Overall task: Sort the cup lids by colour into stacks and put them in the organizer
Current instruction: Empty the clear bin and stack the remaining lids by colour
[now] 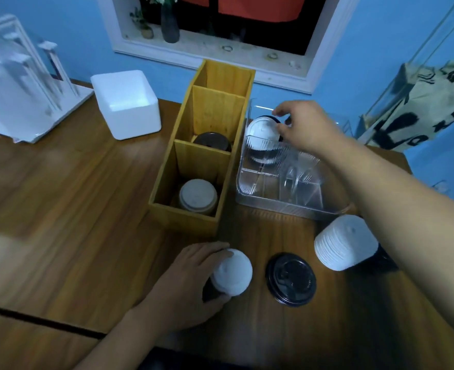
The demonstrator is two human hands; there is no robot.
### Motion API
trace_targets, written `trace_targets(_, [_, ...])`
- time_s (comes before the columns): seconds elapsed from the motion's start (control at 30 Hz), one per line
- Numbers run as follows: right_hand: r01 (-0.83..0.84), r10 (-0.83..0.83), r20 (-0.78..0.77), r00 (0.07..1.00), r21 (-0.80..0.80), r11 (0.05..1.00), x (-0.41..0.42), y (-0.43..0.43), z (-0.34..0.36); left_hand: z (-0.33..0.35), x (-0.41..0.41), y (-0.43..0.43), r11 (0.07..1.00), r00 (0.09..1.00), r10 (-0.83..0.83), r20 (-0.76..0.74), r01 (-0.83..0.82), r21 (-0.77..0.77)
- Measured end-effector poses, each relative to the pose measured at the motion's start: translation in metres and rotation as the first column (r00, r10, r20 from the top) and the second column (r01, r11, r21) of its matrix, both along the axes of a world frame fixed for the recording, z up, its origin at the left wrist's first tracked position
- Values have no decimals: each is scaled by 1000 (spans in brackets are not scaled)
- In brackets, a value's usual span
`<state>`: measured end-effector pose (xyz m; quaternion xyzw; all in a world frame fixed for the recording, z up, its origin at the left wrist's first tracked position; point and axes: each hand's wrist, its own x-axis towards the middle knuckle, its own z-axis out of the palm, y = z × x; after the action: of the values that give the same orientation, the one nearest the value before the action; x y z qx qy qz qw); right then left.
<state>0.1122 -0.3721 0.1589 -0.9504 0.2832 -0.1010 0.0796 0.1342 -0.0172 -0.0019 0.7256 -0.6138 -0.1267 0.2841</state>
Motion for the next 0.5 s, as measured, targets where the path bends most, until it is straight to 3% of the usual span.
trace_targets(0.17, [-51, 17, -251, 968, -131, 990, 37, -18, -14, -2, 0, -3, 999, 999, 30, -16, -30, 11])
trace_targets(0.33, [-45, 0, -210, 978, -206, 977, 45, -13, -19, -2, 1, -3, 1000, 1000, 24, -17, -24, 4])
trace_targets(0.5, [-95, -4, -302, 953, -313, 945, 50, -13, -17, -3, 2, -3, 1000, 1000, 22, -2, -22, 13])
